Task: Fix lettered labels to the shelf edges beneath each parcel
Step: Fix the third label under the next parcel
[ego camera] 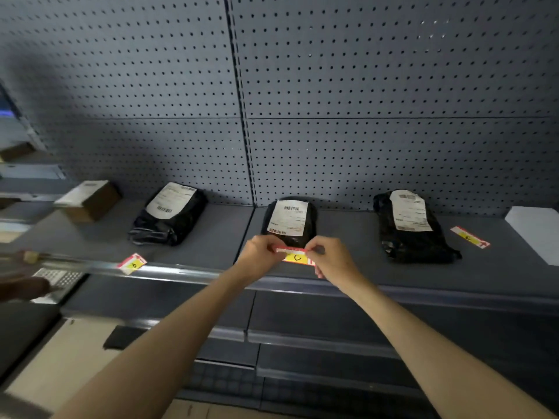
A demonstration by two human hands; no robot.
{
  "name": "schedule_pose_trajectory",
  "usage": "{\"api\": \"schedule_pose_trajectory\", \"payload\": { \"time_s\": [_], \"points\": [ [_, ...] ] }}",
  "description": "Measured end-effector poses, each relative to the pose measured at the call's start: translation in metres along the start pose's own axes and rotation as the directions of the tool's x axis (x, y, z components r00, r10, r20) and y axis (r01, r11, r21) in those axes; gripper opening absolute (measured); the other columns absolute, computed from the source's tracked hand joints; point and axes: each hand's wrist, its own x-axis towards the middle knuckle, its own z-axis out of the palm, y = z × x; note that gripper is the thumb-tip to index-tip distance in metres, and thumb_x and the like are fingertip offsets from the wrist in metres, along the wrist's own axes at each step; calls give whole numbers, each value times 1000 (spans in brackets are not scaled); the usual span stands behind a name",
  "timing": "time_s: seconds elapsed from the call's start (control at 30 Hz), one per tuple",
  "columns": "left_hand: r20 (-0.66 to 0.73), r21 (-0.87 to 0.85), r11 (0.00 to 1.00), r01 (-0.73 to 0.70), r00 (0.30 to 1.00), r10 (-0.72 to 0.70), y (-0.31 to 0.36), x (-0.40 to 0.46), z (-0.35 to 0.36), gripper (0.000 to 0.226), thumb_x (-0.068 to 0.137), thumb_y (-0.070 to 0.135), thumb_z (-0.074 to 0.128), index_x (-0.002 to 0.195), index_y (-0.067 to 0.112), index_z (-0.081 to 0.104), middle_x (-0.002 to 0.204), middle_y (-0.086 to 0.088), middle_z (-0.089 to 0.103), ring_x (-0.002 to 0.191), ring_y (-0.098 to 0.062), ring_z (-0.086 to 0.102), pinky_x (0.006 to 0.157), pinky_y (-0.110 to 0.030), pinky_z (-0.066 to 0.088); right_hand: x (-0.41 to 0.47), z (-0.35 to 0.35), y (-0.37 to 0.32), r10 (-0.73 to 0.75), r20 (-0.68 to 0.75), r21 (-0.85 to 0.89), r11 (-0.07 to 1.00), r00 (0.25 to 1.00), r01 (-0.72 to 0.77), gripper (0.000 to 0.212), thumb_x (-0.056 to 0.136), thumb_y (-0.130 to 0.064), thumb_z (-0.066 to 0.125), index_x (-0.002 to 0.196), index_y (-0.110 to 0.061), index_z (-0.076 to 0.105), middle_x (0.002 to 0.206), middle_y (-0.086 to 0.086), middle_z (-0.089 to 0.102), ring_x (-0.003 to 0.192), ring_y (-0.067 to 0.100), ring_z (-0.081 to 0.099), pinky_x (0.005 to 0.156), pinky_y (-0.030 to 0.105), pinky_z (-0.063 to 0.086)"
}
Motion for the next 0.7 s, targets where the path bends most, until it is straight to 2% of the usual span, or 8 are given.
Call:
{"api": "schedule_pose_trajectory", "payload": {
  "time_s": [0.1, 0.23, 0.33, 0.43, 0.53, 0.7],
  "points": [
    [-34, 198, 980, -2, 999, 8, -33, -15, -2, 14, 85, 23, 59, 95, 21, 69, 89, 3, 67, 83, -17, 62, 70, -29, 51, -2, 16, 2, -55, -16, -121, 991, 998, 53, 13, 93, -7, 56, 89, -8, 68, 83, 6, 61, 51, 14, 56, 54, 31, 51],
    [11, 436, 886, -157, 986, 169, -67, -32, 5, 17, 86, 15, 56, 100, 13, 66, 106, -6, 65, 103, -26, 56, 86, -38, 47, -6, 29, 10, -106, -34, -217, 971, 994, 97, 14, 93, -9, 57, 90, -10, 71, 88, 6, 60, 63, 15, 56, 64, 36, 49],
    [-18, 479, 839, -259, 952, 304, -71, -38, 11, 19, 84, 10, 58, 102, 9, 64, 105, -9, 66, 103, -29, 54, 85, -40, 44, -7, 33, 13, -127, -16, -255, 960, 992, 119, 14, 93, -11, 57, 91, -10, 71, 87, 5, 59, 67, 14, 56, 64, 32, 47],
    [-14, 533, 782, -324, 920, 391, -76, -42, 15, 14, 84, 11, 58, 98, 9, 60, 96, -10, 67, 98, -29, 55, 79, -39, 47, -8, 37, 14, -137, -13, -251, 959, 990, 130, 14, 93, -10, 58, 91, -10, 71, 87, 4, 59, 75, 17, 58, 67, 40, 54],
    [-13, 549, 766, -334, 913, 407, -82, -45, 20, 16, 84, 12, 58, 99, 10, 60, 96, -8, 66, 94, -27, 56, 79, -38, 48, -10, 41, 12, -145, -10, -242, 960, 989, 138, 14, 93, -9, 57, 91, -10, 71, 86, 4, 58, 76, 17, 58, 68, 43, 54],
    [-21, 537, 782, -316, 922, 386, -90, -46, 24, 28, 82, 11, 58, 110, 12, 62, 104, -5, 65, 97, -25, 57, 83, -38, 49, -12, 45, 11, -140, -26, -257, 958, 990, 129, 16, 92, -7, 56, 89, -8, 71, 86, 6, 59, 78, 18, 57, 71, 39, 49]
  ]
}}
